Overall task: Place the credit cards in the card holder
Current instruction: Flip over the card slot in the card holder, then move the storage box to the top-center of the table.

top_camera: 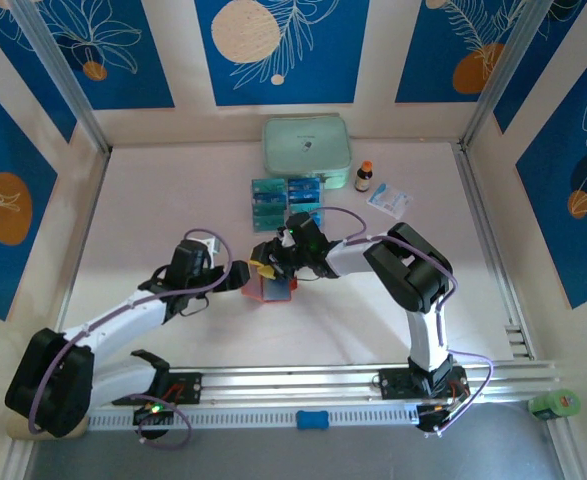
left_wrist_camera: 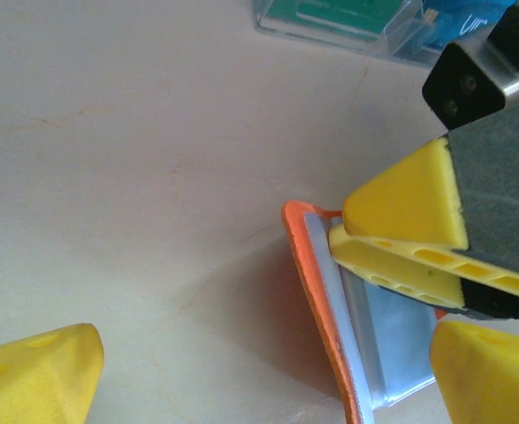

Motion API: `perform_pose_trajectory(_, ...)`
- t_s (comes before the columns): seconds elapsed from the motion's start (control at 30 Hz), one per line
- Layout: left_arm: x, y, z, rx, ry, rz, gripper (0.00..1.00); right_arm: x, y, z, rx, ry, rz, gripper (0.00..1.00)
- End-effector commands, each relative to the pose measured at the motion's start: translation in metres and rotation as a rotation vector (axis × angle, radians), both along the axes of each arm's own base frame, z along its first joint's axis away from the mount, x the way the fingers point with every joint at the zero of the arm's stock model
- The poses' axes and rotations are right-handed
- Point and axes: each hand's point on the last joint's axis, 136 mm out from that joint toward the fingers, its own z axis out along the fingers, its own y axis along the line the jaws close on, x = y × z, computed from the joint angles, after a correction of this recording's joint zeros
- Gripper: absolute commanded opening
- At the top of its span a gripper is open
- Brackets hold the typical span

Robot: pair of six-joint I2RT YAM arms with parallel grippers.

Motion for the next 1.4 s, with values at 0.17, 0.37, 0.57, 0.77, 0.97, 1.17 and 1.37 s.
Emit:
perform_pose_trajectory(0.17,0.034,0.029,0.028,0.028,-0.005,0.169,1.0,-0.021,-0.013,-0.002,-0.062,-0.026,0.04,0.44)
perform_pose_trajectory(0.37,0.077,0.047,0.019,0.092,0.059,0.213,1.0,-0.025,-0.013,-0.004,-0.062,-0.029,0.051,0.42)
perform_pose_trajectory(0.57,0.127,0.058,0.0,0.246,0.126,0.216,1.0,-0.027,-0.014,-0.007,-0.071,-0.027,0.051,0.42)
perform_pose_trajectory(0.77,0.172,0.059,-0.015,0.347,0.184,0.213,1.0,-0.026,-0.013,-0.005,-0.071,-0.033,0.054,0.42)
perform_pose_trajectory(0.97,0.2,0.057,-0.028,0.391,0.222,0.217,1.0,-0.028,-0.013,-0.004,-0.078,-0.038,0.058,0.41)
perform_pose_trajectory(1.17,0.211,0.049,-0.046,0.392,0.26,0.196,1.0,-0.029,-0.013,-0.004,-0.084,-0.042,0.06,0.41)
perform_pose_trajectory(1.37,0.217,0.026,-0.046,0.394,0.244,0.136,1.0,-0.028,-0.012,-0.005,-0.089,-0.044,0.06,0.41)
